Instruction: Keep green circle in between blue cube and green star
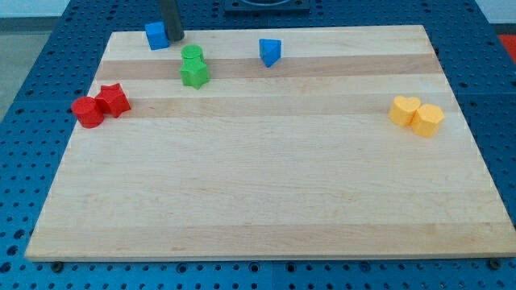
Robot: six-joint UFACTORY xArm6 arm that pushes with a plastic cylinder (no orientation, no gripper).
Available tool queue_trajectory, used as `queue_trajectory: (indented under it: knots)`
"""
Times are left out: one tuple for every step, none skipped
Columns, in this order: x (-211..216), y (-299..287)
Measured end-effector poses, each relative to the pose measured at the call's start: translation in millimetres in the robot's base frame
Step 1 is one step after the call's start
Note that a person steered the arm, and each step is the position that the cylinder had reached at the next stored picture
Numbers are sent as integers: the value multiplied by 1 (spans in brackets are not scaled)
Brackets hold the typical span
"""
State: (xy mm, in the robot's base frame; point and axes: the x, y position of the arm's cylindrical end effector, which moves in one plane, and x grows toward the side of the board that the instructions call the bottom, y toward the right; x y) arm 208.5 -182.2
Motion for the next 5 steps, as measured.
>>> queue_trajectory:
  knots:
    - [2, -20]
    - [2, -20]
    - [3, 25]
    - [5, 86]
    - [33, 110]
